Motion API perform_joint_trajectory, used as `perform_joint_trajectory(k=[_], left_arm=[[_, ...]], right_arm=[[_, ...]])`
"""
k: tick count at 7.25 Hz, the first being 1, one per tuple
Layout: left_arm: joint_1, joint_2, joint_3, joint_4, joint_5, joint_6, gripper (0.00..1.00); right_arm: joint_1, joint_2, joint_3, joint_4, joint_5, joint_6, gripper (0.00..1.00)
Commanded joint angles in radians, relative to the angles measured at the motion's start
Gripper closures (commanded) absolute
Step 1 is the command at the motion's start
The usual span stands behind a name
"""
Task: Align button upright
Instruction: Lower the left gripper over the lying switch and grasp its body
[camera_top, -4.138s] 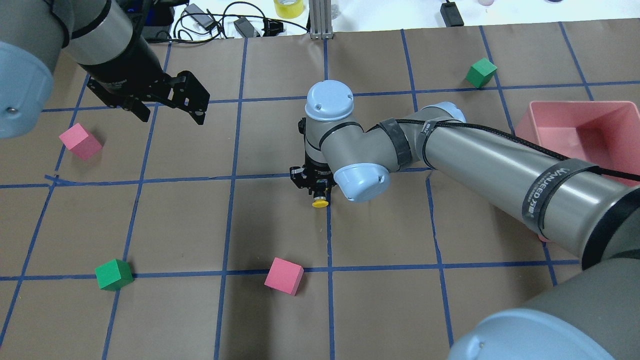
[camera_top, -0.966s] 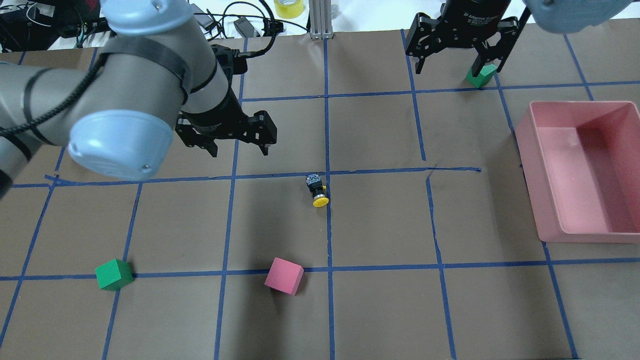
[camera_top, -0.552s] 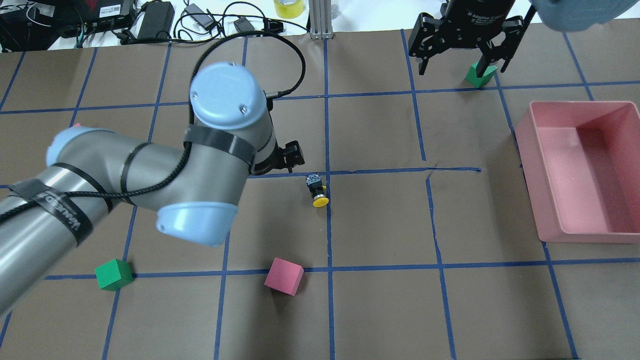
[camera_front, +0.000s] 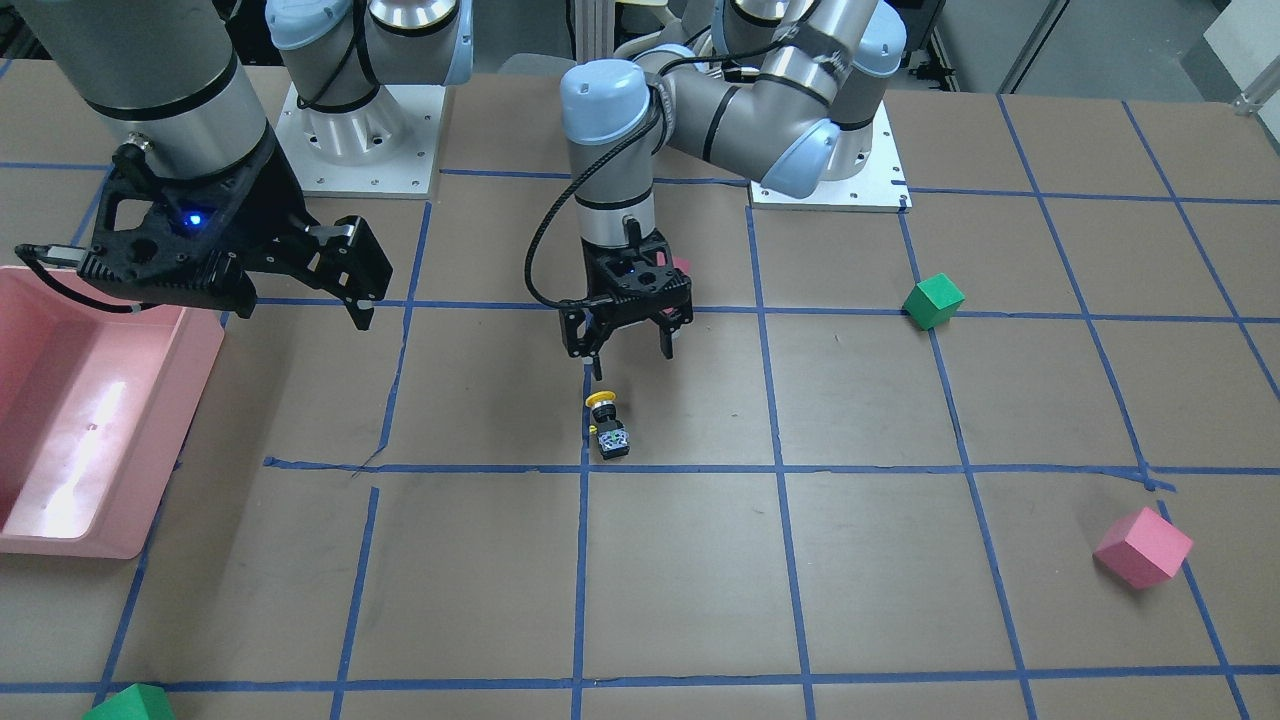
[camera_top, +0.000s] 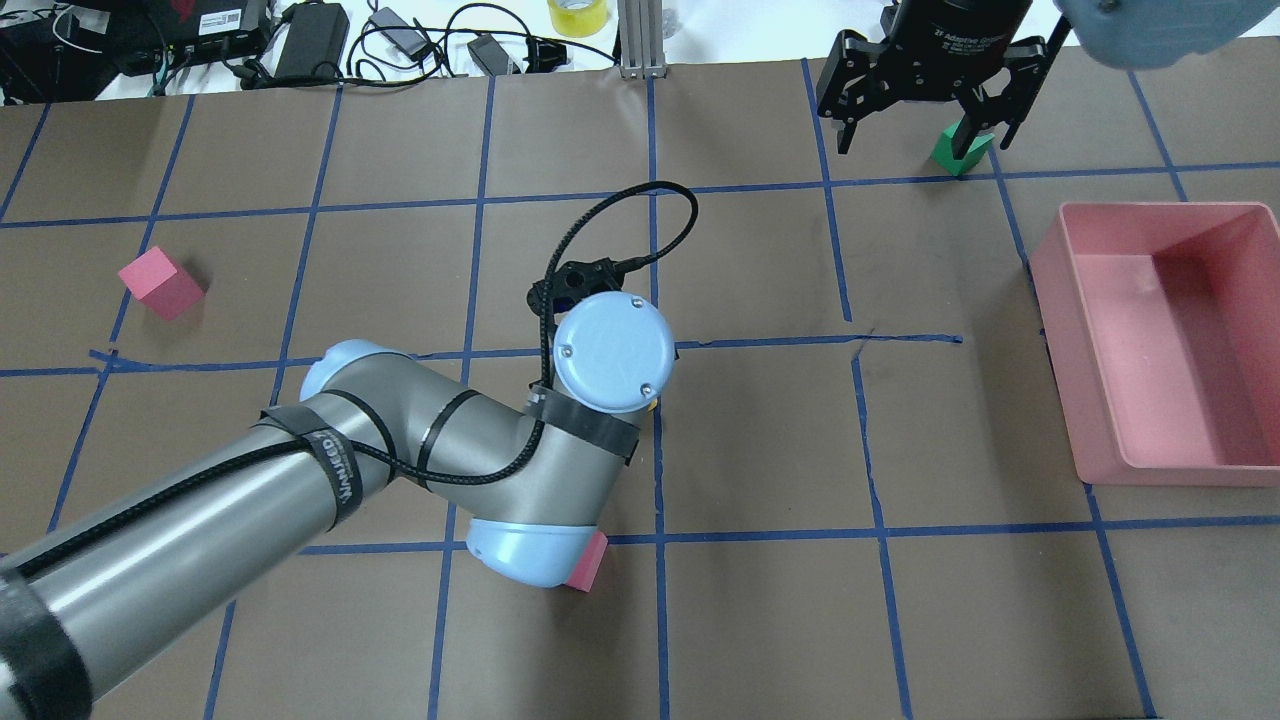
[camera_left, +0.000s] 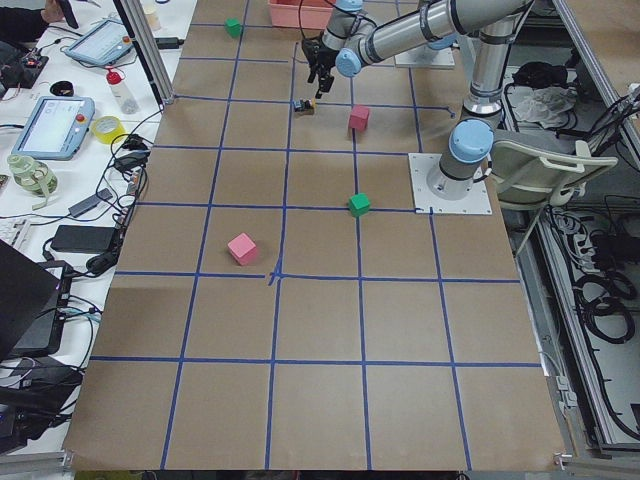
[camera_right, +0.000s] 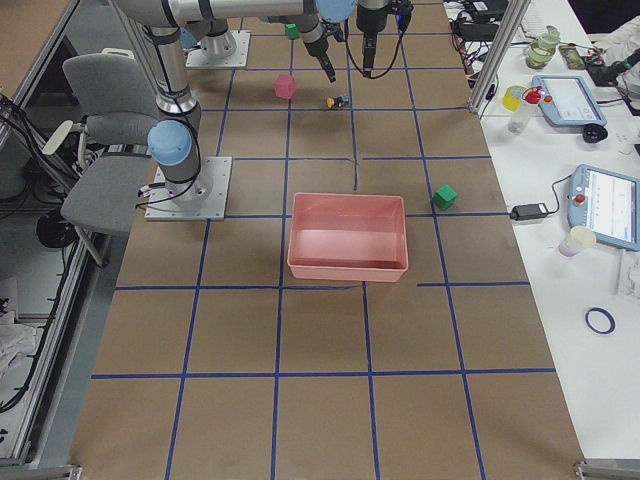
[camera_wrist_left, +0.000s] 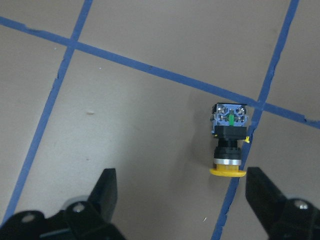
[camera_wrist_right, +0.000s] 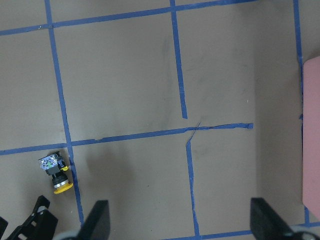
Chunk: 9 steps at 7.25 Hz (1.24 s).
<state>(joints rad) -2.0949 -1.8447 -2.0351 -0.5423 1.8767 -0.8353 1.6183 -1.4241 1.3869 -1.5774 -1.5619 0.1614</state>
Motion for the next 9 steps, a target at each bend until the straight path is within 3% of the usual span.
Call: perform_joint_trajectory(k=[1, 2, 5, 9], left_arm=[[-0.043, -0.098, -0.02, 0.227, 0.038, -0.01, 0.09], [-0.047, -0.137, -0.069, 0.302, 0.109, 0.036, 0.09], [-0.05, -0.256, -0.08, 0.528, 0.121, 0.093, 0.1], [-0.085, -0.294, -0.083, 0.545, 0.119, 0.247, 0.1]], right_arm=[[0.0, 0.001, 0.003, -0.001, 0.002, 0.004, 0.0], [0.0, 0.001, 0.003, -0.003, 0.003, 0.006, 0.0], [0.0, 0.001, 0.003, -0.003, 0.006, 0.006, 0.0], [0.003, 0.001, 0.003, -0.003, 0.006, 0.006, 0.0]])
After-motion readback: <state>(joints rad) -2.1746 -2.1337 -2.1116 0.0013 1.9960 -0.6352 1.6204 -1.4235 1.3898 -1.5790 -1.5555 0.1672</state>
